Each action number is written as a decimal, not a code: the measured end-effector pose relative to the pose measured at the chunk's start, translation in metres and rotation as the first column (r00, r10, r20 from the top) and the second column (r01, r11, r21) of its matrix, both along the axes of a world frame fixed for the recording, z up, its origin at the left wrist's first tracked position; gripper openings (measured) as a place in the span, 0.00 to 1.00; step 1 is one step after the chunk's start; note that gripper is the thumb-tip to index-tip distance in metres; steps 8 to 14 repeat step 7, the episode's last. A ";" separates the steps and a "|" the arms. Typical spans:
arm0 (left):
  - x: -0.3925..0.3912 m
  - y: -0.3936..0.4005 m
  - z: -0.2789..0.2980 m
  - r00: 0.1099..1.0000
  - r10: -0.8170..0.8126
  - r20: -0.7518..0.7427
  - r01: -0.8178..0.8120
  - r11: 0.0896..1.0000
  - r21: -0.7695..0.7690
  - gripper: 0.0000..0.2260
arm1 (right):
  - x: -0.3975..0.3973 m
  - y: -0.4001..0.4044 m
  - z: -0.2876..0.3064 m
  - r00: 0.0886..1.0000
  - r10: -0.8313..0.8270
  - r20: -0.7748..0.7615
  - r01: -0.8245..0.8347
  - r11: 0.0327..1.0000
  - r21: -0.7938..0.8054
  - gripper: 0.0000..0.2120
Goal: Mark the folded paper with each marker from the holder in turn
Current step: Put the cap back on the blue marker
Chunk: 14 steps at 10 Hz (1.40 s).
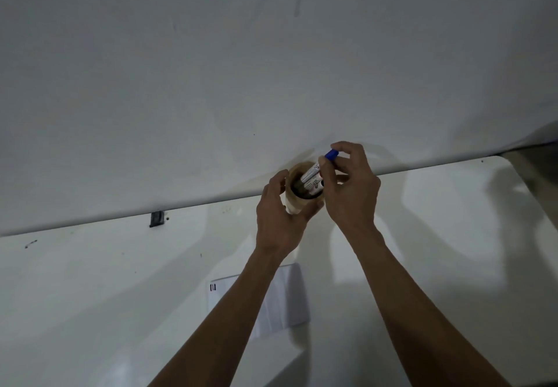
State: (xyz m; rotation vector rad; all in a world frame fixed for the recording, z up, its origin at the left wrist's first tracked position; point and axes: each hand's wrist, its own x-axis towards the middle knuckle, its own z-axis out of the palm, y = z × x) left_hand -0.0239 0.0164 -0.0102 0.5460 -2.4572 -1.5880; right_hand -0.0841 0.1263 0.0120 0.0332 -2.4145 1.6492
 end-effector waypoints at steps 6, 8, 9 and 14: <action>0.000 -0.003 -0.002 0.999 -0.002 0.040 0.003 1.000 -0.006 0.38 | 0.006 0.001 0.005 1.000 0.016 0.015 -0.017 0.998 0.052 0.12; 0.007 -0.007 0.004 0.999 0.012 0.049 -0.012 1.000 -0.009 0.40 | 0.011 0.004 0.013 1.000 0.025 0.016 -0.026 0.999 0.047 0.14; 0.007 -0.007 0.004 0.999 0.012 0.049 -0.012 1.000 -0.009 0.40 | 0.011 0.004 0.013 1.000 0.025 0.016 -0.026 0.999 0.047 0.14; 0.007 -0.007 0.004 0.999 0.012 0.049 -0.012 1.000 -0.009 0.40 | 0.011 0.004 0.013 1.000 0.025 0.016 -0.026 0.999 0.047 0.14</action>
